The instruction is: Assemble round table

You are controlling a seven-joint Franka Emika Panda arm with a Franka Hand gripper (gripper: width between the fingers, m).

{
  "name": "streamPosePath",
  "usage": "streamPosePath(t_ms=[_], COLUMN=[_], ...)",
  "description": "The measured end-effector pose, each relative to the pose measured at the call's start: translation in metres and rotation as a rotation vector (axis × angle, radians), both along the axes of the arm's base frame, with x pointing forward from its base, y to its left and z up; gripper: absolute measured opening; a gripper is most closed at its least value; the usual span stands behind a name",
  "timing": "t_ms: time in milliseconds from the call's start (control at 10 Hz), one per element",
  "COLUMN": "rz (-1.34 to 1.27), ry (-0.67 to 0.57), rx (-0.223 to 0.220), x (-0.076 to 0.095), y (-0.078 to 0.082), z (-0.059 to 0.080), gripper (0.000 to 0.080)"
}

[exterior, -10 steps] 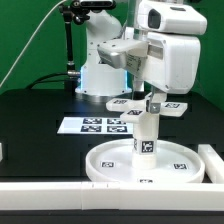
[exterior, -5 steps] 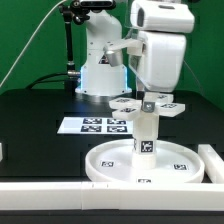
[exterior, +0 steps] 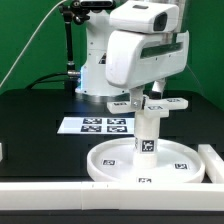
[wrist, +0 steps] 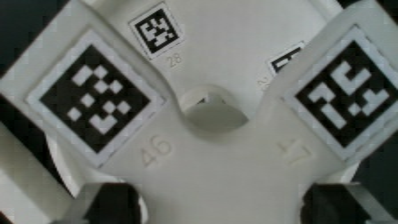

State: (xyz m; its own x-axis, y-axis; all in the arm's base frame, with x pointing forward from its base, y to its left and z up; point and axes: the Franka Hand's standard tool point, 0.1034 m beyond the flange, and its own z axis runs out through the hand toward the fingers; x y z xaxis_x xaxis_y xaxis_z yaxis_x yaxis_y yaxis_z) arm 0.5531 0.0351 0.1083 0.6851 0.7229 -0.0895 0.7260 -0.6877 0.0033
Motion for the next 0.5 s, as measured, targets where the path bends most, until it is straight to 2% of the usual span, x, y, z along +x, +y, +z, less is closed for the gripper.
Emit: streamPosePath(t_ms=[500], rz=[-0.320], ry=[-0.021], rx=[-0.017], x=[-0.0005], y=[0.0013], z=[0.0001], gripper=[0.0448])
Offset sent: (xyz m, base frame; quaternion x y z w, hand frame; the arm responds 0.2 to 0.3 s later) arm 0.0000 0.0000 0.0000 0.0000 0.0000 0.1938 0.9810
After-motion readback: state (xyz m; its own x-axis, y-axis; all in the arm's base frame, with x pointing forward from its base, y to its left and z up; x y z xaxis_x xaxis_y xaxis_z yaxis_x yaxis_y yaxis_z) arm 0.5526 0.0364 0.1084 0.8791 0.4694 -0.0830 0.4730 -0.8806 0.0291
